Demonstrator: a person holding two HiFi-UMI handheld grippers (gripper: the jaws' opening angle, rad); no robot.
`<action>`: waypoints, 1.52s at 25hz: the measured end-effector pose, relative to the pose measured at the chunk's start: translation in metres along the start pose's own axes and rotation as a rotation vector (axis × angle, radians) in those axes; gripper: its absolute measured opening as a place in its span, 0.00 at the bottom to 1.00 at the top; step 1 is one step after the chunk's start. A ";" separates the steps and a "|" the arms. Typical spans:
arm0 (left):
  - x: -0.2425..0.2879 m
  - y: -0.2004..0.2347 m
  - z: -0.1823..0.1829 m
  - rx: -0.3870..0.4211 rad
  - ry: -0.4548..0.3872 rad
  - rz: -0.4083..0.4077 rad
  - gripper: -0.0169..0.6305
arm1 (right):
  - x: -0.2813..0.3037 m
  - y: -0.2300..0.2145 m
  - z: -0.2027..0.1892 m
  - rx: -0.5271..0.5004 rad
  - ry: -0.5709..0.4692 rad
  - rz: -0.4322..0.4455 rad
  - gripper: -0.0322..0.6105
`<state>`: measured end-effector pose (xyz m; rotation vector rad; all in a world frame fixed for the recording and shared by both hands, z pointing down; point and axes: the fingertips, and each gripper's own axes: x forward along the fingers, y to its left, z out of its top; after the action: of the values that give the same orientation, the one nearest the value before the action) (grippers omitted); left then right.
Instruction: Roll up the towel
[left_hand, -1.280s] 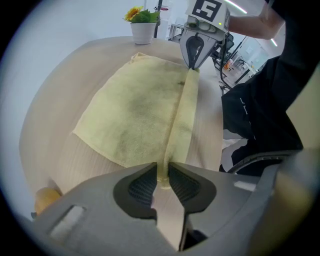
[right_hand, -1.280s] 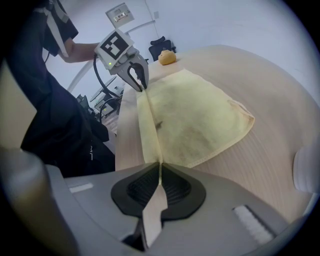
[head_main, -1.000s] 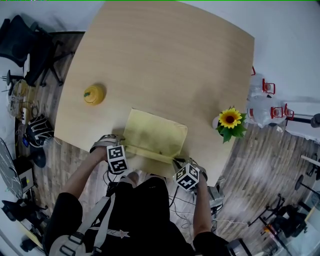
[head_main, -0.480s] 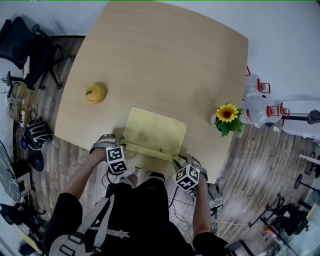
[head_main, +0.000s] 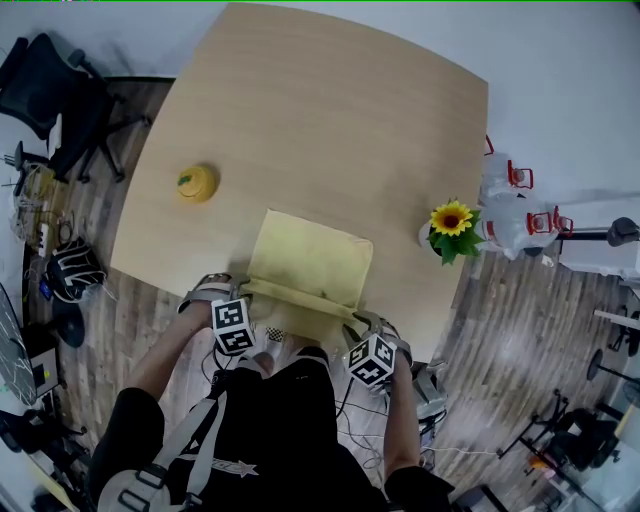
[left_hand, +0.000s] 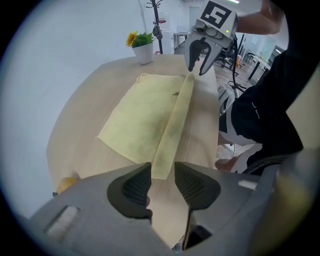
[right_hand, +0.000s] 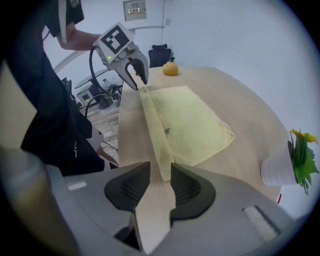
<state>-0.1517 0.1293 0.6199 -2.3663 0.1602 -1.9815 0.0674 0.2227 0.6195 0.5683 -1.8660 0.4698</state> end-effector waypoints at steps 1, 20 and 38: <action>0.000 -0.004 0.001 0.003 -0.004 -0.003 0.27 | 0.000 0.002 0.000 -0.001 0.000 0.001 0.26; 0.030 -0.018 0.006 0.038 -0.006 -0.056 0.26 | 0.025 0.003 -0.004 -0.001 0.007 -0.001 0.26; 0.033 -0.008 0.008 0.070 0.022 -0.017 0.10 | 0.032 -0.009 -0.006 -0.051 0.024 -0.033 0.14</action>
<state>-0.1383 0.1334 0.6513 -2.3114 0.0707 -1.9866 0.0678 0.2138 0.6520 0.5558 -1.8375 0.4052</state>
